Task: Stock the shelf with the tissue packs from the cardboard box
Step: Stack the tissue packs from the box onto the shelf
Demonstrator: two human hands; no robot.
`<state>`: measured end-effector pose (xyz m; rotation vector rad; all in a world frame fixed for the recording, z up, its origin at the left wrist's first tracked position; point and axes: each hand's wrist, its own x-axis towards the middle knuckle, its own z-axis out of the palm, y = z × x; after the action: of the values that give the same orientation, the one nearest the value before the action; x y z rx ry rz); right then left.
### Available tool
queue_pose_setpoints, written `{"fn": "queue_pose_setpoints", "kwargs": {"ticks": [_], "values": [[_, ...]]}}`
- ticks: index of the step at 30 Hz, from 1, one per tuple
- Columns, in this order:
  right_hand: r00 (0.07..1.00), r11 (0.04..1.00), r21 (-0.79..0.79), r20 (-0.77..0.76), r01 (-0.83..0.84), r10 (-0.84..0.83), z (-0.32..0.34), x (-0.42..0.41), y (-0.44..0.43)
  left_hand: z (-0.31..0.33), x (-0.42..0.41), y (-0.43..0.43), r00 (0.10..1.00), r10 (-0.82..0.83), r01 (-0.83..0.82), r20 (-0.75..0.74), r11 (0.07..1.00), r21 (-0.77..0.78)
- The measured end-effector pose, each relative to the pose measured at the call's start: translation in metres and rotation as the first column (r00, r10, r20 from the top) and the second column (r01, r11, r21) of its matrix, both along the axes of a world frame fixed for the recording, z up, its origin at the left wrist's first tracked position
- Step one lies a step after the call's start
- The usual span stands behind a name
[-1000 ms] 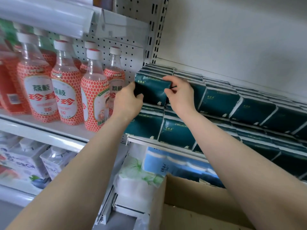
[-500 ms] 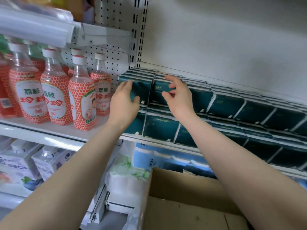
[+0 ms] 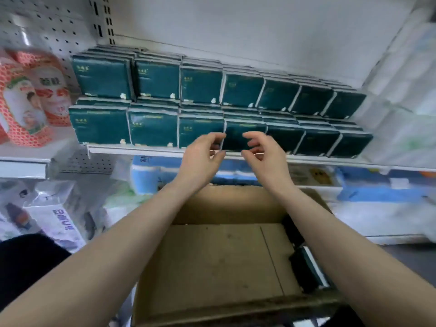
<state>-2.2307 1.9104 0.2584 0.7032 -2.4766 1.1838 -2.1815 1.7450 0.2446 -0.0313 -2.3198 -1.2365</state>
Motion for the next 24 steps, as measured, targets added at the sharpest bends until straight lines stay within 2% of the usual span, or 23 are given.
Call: {"fn": "queue_pose_setpoints", "kwargs": {"ticks": [7, 11, 15, 19, 24], "values": [[0.964, 0.98, 0.127, 0.2, 0.153, -0.177, -0.059, 0.007, 0.12, -0.056, -0.007, 0.093, 0.958, -0.211, 0.214, 0.194, 0.977, 0.007], [0.86, 0.905, 0.368, 0.369, 0.214, -0.353, -0.1, 0.002, 0.174, -0.087, -0.007, 0.131, 0.902, -0.308, 0.32, 0.303, 0.947, 0.01], [0.716, 0.782, 0.612, 0.493, 0.119, -0.495, -0.132, 0.003, 0.203, -0.118, -0.012, 0.165, 0.834, -0.343, 0.381, 0.433, 0.925, -0.001], [0.661, 0.655, 0.755, 0.485, 0.015, -0.573, -0.156, 0.01, 0.21, -0.156, -0.014, 0.197, 0.71, -0.378, 0.427, 0.594, 0.902, 0.064], [0.762, 0.492, 0.871, 0.329, -0.015, -0.558, -0.182, 0.015, 0.215, -0.195, -0.017, 0.217, 0.586, -0.385, 0.433, 0.713, 0.893, 0.127]]}}
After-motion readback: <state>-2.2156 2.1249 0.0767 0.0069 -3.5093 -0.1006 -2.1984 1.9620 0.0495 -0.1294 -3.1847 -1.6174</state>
